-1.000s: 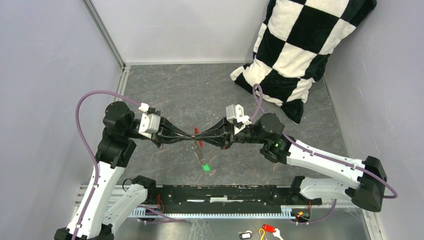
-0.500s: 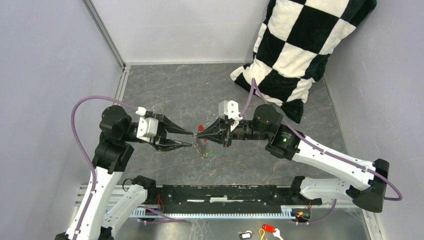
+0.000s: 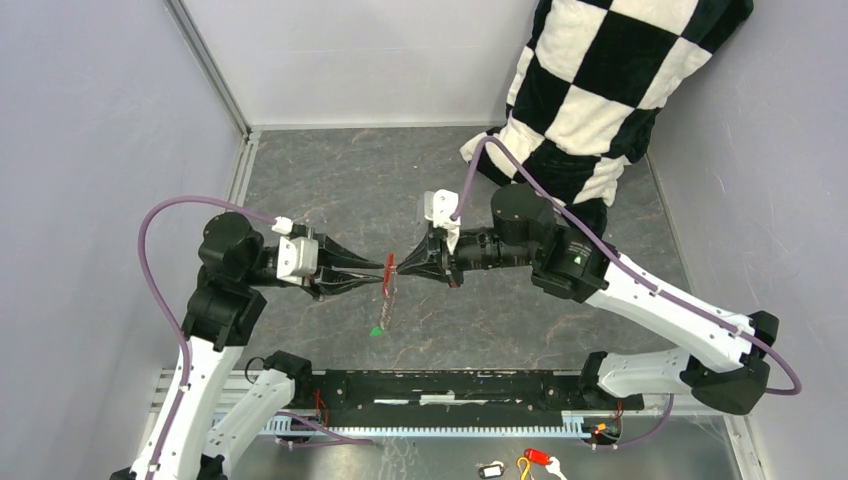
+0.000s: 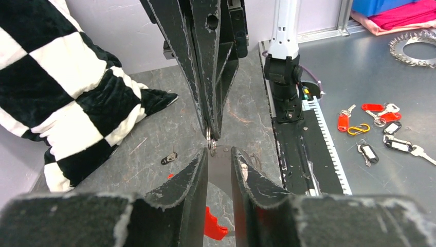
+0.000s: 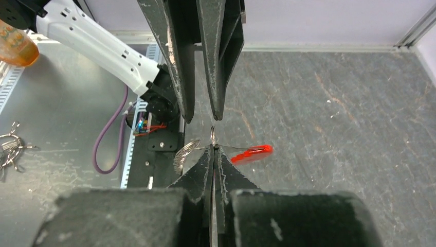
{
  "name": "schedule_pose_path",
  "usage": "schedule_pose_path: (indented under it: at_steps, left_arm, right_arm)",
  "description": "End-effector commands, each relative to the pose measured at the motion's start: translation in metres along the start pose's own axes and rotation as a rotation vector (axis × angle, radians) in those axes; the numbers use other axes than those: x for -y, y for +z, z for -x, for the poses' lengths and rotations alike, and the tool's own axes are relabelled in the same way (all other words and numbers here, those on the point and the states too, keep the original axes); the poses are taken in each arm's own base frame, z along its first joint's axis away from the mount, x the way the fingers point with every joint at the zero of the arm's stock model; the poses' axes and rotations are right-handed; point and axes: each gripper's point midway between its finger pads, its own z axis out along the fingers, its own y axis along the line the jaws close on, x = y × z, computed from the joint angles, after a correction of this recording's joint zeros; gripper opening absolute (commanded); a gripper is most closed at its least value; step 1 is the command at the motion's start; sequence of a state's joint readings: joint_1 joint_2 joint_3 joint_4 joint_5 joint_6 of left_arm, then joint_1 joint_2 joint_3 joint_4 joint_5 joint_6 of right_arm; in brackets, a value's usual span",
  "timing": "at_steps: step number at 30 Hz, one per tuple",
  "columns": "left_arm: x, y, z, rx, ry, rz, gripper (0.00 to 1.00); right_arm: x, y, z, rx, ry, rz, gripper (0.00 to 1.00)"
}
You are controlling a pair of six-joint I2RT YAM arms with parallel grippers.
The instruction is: Put the keys on the keyring
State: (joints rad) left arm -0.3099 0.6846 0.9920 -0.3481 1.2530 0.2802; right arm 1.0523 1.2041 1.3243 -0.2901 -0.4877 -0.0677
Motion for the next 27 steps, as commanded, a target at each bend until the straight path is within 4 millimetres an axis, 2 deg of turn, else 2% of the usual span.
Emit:
schedule_pose_path:
  at_steps: [1, 5, 13, 17, 21, 27]
  left_arm:
    - [-0.008, 0.000, 0.005, -0.005, 0.067, 0.024, 0.29]
    - [-0.010, -0.002, -0.009, -0.042, 0.086, 0.036, 0.30]
    - [-0.008, -0.002, -0.053, -0.140, 0.023, -0.006, 0.32]
    - [-0.010, -0.001, -0.055, -0.144, 0.024, -0.013, 0.29]
    - [-0.010, -0.001, -0.057, -0.144, 0.018, -0.018, 0.28]
    - [0.005, -0.002, -0.062, -0.144, -0.023, -0.071, 0.21]
  right_arm:
    - [0.003, -0.002, 0.007, -0.055, -0.019, -0.008, 0.01]
    - [0.008, 0.001, 0.001, -0.130, 0.004, -0.014, 0.01]
    - [0.008, 0.011, -0.016, -0.310, 0.025, -0.020, 0.01]
    - [0.007, 0.016, -0.030, -0.380, 0.025, -0.039, 0.01]
    - [0.003, 0.020, -0.035, -0.410, 0.024, -0.039, 0.01]
    - [0.002, 0.025, -0.034, -0.416, 0.016, -0.041, 0.01]
